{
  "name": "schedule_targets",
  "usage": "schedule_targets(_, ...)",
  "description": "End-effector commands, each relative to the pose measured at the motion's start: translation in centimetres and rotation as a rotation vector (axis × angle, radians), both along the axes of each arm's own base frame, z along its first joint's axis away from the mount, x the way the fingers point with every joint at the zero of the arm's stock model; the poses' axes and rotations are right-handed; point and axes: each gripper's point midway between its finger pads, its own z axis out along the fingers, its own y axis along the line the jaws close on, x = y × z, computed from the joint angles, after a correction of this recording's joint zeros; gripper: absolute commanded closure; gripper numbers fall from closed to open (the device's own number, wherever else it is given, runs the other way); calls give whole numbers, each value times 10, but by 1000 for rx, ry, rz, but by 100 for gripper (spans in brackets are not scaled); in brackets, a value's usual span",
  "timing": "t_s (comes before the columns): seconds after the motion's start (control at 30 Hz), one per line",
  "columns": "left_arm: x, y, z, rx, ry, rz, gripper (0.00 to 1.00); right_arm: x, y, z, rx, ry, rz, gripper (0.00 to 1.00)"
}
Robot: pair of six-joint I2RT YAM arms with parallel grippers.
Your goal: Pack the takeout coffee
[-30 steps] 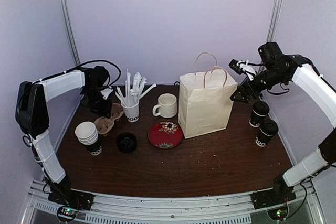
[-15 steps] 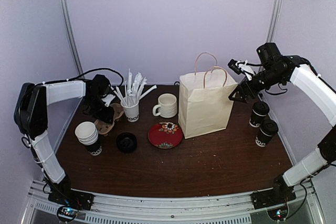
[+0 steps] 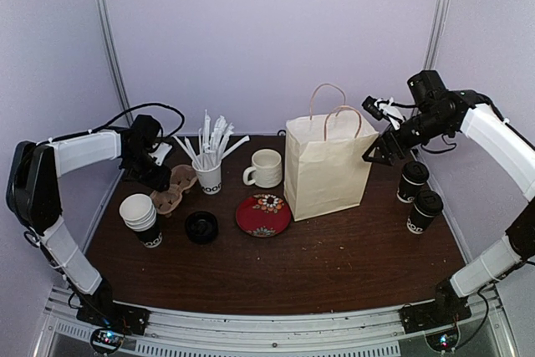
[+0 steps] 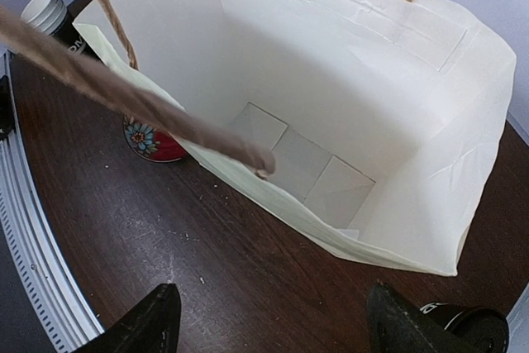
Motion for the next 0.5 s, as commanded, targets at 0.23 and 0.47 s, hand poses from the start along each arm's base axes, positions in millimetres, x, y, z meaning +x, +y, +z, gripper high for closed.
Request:
schedule_targets(0.23,26,15,-15,-25,36,52,55,-1,7,-8,30,18,12,20)
schedule_targets(0.47,27,33,-26,-14,60,92,56,-3,6,-11,32,23,11,20)
